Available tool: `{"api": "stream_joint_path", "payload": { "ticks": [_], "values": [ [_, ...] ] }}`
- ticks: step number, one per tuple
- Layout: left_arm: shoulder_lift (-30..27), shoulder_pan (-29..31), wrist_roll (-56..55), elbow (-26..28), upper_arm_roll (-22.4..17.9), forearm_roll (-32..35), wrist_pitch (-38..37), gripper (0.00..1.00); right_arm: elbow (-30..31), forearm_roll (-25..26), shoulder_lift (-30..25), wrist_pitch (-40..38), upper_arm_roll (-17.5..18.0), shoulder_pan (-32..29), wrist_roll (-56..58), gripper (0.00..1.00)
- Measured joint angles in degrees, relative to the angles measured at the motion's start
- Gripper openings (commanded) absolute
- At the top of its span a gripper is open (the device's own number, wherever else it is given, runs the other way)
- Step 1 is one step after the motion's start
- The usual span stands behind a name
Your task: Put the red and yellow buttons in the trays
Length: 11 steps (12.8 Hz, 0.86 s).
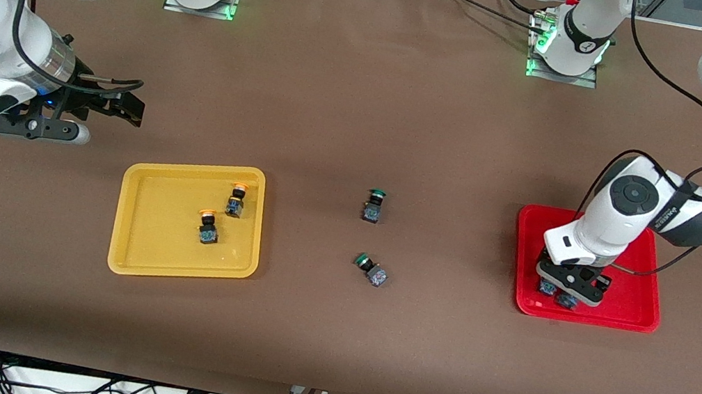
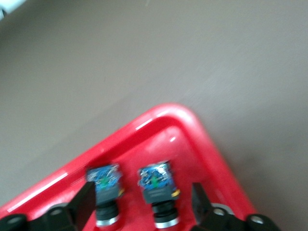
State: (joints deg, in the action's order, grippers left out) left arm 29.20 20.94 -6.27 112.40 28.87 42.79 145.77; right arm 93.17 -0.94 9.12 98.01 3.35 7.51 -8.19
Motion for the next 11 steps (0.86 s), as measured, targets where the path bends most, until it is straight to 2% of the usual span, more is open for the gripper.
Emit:
{"api": "stream_joint_path", "payload": {
  "ticks": [2,4,6,8,11],
  "values": [
    [-2.9,-0.1,-0.3,-3.1,6.5,-2.6,-12.8,1.00,0.0,0.1,0.0,0.0,0.1,0.0,0.0,1.00],
    [-4.6,-1.1,-0.4,-9.7,11.3,-9.4,-27.4,1.00,0.0,0.1,0.0,0.0,0.1,0.0,0.0,1.00],
    [-5.4,-1.9,0.0,-15.2,12.8,-15.8,-36.4,1.00,0.0,0.1,-0.2,-0.1,0.1,-0.1,0.0,1.00],
    [-5.4,-1.6,3.3,-21.1,14.1,-19.4,-45.8,1.00,0.0,0.1,-0.4,-0.6,0.1,-0.2,0.0,1.00],
    [-5.9,-0.8,14.9,-32.8,14.2,-25.4,-59.4,1.00,0.0,0.1,-0.5,-0.7,0.1,-0.2,0.0,1.00]
  ]
}}
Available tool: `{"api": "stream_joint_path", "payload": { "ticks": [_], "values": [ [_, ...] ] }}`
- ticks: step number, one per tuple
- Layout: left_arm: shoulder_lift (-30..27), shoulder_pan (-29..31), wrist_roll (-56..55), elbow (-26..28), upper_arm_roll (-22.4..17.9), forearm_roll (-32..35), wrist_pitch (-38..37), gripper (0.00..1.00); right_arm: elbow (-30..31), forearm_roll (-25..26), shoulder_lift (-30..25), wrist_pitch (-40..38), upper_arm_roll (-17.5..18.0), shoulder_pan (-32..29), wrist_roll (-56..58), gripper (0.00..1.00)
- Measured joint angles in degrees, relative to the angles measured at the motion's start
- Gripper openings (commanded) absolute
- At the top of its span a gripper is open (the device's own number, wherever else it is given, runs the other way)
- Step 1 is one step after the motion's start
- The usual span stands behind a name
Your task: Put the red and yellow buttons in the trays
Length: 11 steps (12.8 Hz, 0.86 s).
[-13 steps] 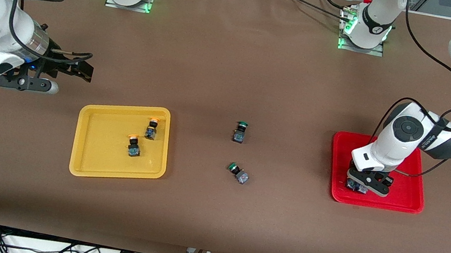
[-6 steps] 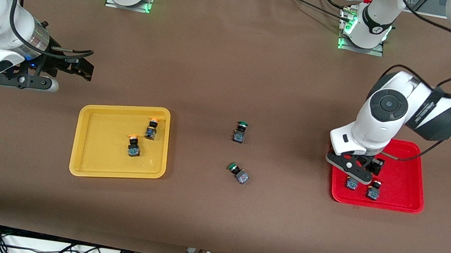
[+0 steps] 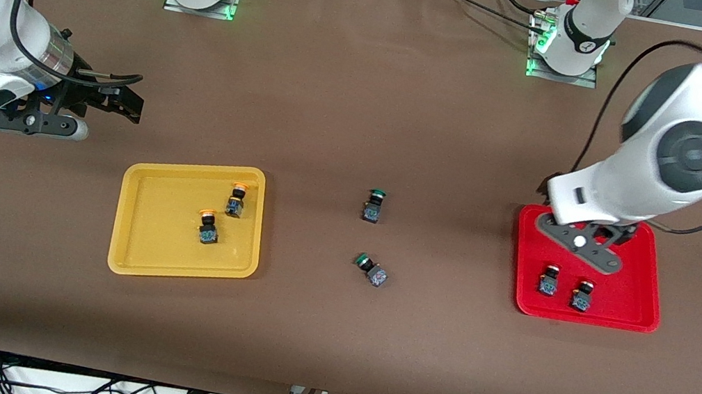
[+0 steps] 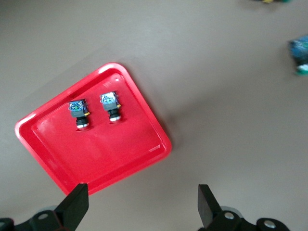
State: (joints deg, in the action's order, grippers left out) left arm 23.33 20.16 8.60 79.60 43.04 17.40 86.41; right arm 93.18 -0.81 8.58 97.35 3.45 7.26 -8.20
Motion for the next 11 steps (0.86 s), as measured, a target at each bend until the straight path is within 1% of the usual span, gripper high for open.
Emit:
{"api": "stream_joint_path", "payload": {
  "ticks": [1,2,3,5,6,7,8,9,10,11],
  "values": [
    [-1.1,0.4,4.4,-2.3,-1.5,-2.8,-1.7,1.00,0.0,0.0,0.0,0.0,0.0,0.0,0.0,1.00],
    [-3.3,-0.5,8.3,-3.5,-5.8,-6.3,-2.5,1.00,0.1,0.0,0.0,-0.1,0.0,0.0,0.0,1.00],
    [-6.2,-3.2,11.5,-3.7,-13.0,-10.1,-3.0,1.00,0.1,0.0,0.0,-0.1,0.0,0.0,0.0,1.00],
    [-11.4,-11.4,14.7,-2.8,-29.0,-15.8,-3.6,1.00,0.1,0.0,0.0,-0.1,0.0,0.0,0.0,1.00],
    [-13.5,-16.5,15.0,-1.3,-36.8,-16.9,-2.6,1.00,0.1,0.0,0.0,-0.1,0.0,0.0,0.0,1.00],
    [-15.7,-21.5,14.8,2.0,-43.6,-17.3,1.1,1.00,0.1,0.0,0.0,-0.1,0.0,0.0,0.0,1.00],
    [-18.5,-25.0,14.0,6.9,-48.2,-17.4,6.1,1.00,0.1,0.0,0.0,0.0,0.0,0.0,0.0,1.00],
    [-21.5,-26.6,12.4,12.1,-50.2,-17.4,10.2,1.00,0.1,0.0,0.0,0.0,0.0,0.0,0.0,1.00],
    [-24.1,-27.1,10.8,16.4,-50.9,-17.4,12.5,1.00,0.0,0.0,0.0,0.1,0.0,0.0,0.0,1.00],
    [-26.1,-27.2,9.8,19.1,-50.9,-17.5,13.5,1.00,-0.1,0.0,0.0,0.2,0.0,-0.1,0.0,1.00]
  ]
}}
